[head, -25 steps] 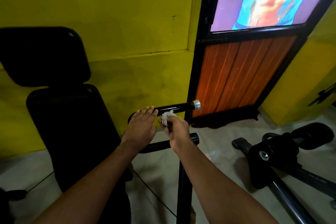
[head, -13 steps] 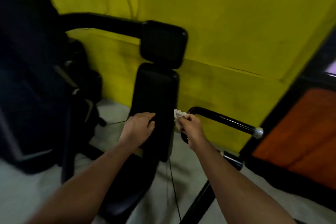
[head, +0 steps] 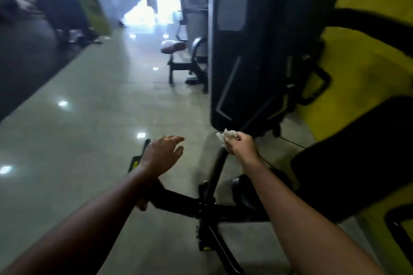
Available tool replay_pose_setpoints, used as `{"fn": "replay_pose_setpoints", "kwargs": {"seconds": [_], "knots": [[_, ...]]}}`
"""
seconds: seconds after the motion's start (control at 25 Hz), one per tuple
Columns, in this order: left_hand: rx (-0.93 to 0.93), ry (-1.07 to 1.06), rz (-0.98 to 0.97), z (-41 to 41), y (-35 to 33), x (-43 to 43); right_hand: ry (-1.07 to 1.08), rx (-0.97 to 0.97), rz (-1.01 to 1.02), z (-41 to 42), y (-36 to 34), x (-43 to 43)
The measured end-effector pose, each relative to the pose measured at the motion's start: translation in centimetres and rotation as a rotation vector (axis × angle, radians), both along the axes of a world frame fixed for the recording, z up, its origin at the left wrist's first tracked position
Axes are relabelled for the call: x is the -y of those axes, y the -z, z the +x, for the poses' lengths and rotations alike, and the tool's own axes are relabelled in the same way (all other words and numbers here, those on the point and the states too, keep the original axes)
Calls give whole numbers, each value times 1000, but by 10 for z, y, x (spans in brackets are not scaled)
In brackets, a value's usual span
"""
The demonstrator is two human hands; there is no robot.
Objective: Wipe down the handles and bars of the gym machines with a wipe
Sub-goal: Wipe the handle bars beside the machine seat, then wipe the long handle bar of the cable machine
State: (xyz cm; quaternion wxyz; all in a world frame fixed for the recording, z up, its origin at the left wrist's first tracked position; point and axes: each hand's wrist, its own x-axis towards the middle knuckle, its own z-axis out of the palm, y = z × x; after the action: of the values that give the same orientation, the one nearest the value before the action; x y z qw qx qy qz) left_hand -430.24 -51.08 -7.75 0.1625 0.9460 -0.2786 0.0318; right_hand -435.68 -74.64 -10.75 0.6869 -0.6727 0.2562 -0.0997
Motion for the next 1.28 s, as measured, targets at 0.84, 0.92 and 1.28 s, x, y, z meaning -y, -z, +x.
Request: {"fn": "replay_pose_setpoints", "kwargs": {"seconds": [0.84,0.92,1.28], "knots": [[42,-1022,-33,133,-23,-679,-1029,130,-5,335,-27,-724],[35,-1045,-27,177,-22,-719,-1046,149,7,387,-25,-767],[156,-1087,-42,470,-112,-869,-1155,187,17,711,-81,-946]]}}
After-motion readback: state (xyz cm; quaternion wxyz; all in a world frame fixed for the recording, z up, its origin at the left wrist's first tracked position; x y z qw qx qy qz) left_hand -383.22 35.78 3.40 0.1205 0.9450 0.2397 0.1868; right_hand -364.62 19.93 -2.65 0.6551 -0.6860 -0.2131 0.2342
